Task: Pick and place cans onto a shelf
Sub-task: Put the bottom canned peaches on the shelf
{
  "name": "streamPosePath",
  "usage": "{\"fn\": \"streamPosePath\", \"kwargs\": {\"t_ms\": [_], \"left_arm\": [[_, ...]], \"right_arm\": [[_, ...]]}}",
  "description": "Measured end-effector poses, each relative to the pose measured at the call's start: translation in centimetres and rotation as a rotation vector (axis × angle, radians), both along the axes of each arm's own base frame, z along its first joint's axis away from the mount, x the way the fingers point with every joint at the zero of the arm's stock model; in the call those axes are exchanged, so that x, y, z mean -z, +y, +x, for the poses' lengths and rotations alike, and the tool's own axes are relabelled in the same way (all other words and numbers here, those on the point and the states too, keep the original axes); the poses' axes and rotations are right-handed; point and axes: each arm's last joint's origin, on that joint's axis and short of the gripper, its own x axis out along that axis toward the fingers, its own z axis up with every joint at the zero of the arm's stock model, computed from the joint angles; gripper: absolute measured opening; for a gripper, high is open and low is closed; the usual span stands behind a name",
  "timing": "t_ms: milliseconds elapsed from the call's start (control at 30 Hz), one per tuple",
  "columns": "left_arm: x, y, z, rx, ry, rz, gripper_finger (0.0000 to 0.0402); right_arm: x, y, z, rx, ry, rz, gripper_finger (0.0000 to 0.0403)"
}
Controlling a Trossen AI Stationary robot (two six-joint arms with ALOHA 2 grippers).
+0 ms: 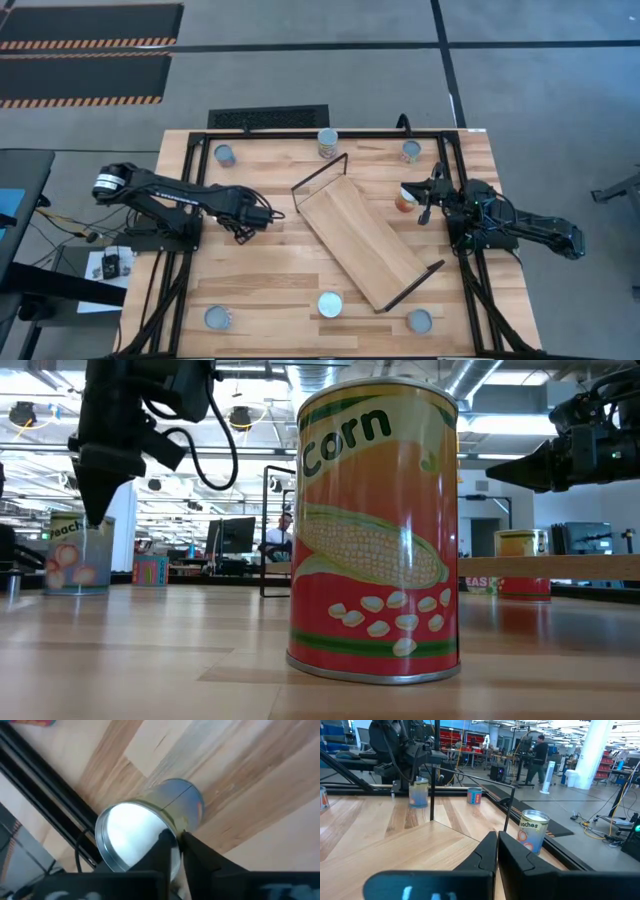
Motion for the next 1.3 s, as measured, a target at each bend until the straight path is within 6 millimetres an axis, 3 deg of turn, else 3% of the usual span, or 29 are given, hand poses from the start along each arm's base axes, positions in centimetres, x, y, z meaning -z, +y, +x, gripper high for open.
{"fn": "streamPosePath", "kwargs": {"t_ms": [167,367,567,733,867,1000,1133,1300], "left_arm": [[-1.1,-0.1,-0.5,0.029,-0.096,-0.058,0.0001],[-4.3,-0.1,-2.2,0.059,-0.357,-0.103,0.0000],[-8.1,-0.8,-3.2,0.222,-0.604,-0.095,0.0000],[-12.0,-1.7,-2.0,0.416,-0.754,-0.074,0.0000],[-14.5,-2.5,0.8,0.564,-0.840,-0.003,0.0000],[-15.7,-3.2,5.1,0.611,-0.877,0.084,0.0000],[-15.2,-3.3,10.5,0.605,-0.850,0.122,0.0000],[-13.1,-2.5,16.6,0.602,-0.757,0.126,0.0000]], "right_arm": [[0.0,0.0,0.0,0.000,0.000,0.000,0.0038],[0.0,0.0,0.0,0.000,0.000,0.000,0.0038],[0.0,0.0,0.0,0.000,0.000,0.000,0.0038],[0.0,0.0,0.0,0.000,0.000,0.000,0.0038],[0.0,0.0,0.0,0.000,0.000,0.000,0.0038],[0.0,0.0,0.0,0.000,0.000,0.000,0.0038],[0.0,0.0,0.0,0.000,0.000,0.000,0.0038],[0.0,0.0,0.0,0.000,0.000,0.000,0.0038]]}}
